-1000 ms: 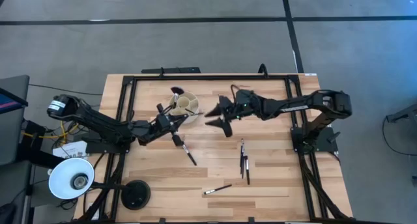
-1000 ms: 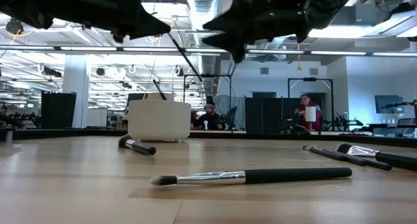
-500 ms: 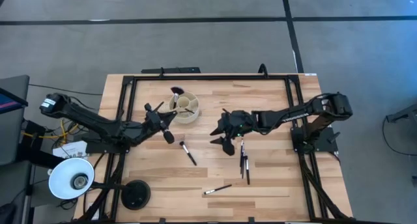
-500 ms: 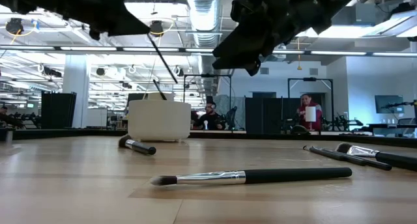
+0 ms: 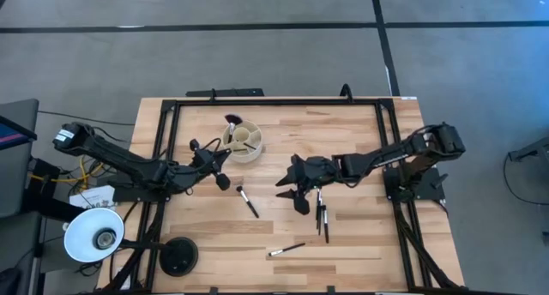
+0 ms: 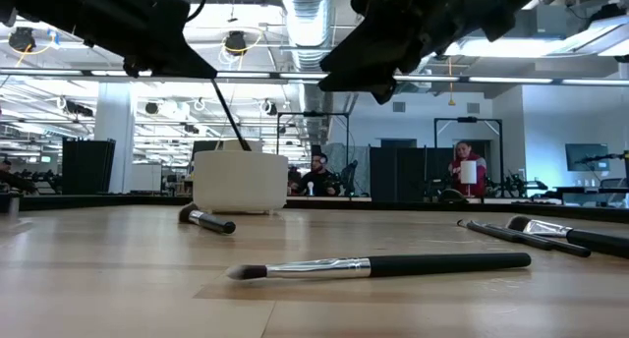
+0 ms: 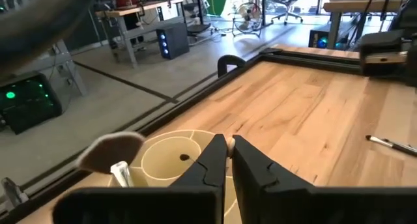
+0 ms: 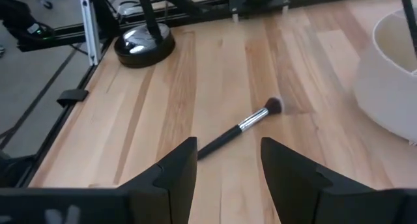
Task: Sort items
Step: Put the black eyeshadow brush in the white organizer
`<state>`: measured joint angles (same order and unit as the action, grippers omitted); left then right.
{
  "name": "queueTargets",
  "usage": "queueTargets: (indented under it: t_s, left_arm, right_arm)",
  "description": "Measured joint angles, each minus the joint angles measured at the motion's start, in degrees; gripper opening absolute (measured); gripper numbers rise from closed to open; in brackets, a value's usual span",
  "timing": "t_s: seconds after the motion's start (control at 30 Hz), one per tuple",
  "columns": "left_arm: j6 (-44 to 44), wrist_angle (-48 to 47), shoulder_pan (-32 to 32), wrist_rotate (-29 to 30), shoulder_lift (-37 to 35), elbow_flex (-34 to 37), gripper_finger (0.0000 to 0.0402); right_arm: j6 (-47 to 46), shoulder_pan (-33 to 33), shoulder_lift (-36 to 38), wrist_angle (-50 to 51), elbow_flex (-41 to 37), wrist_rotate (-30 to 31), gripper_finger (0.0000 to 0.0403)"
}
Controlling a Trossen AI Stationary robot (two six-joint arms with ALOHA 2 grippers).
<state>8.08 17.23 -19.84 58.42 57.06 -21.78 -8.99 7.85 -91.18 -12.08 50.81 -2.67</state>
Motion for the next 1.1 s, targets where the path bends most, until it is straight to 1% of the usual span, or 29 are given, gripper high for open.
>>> queueTargets:
  t_s: [0.17, 0.23, 0.3, 0.4, 0.5, 0.63, 0.73, 0.87, 0.93, 1.03, 1.1]
  left_arm:
    - [0.0, 0.0, 0.0, 0.5, -0.1, 0.0, 0.0013]
    - [0.2, -0.7, 0.0, -0.8, -0.1, 0.0, 0.0012]
    - [2.5, -2.6, 0.0, -1.7, 0.0, 0.0, 0.0013]
    - [6.7, -6.1, 0.6, -1.9, 0.0, 0.0, 0.0018]
    - [10.1, -8.7, 2.5, -1.9, 0.0, 0.0, 0.0021]
    - [10.4, -8.7, 5.6, -3.3, 0.0, 0.0, 0.0022]
    - [10.4, -8.7, 8.4, -5.8, 0.1, 0.0, 0.0022]
    - [10.4, -9.0, 12.7, -11.4, 0.1, 0.3, 0.0025]
    - [10.6, -8.9, 14.7, -13.6, 0.8, 0.9, 0.0030]
    - [12.4, -8.9, 17.0, -15.7, 1.7, 2.8, 0.0041]
    - [14.5, -9.1, 17.7, -15.8, 1.9, 4.1, 0.0050]
  right_arm:
    - [0.0, 2.1, 0.0, -0.6, 0.0, 2.9, 0.0161]
    - [0.0, 2.6, 0.0, -1.3, 0.0, 3.0, 0.0159]
    - [0.0, 3.0, -0.1, -1.8, 0.0, 3.2, 0.0159]
    - [0.0, 3.9, -2.3, -5.6, 0.0, 4.8, 0.0158]
    - [0.0, 4.2, -6.2, -13.7, 0.1, 5.0, 0.0157]
    - [-0.6, 3.8, -12.2, -21.5, 0.8, 5.5, 0.0155]
    - [-1.5, 2.6, -16.5, -22.4, 3.7, 6.5, 0.0152]
    - [-1.6, 1.4, -22.6, -21.3, 8.1, 8.8, 0.0145]
    - [-1.7, 1.3, -25.4, -21.0, 10.6, 9.1, 0.0140]
    - [-1.6, 1.4, -29.2, -19.0, 14.3, 10.0, 0.0133]
    - [-1.5, 1.5, -31.4, -16.5, 16.9, 10.6, 0.0132]
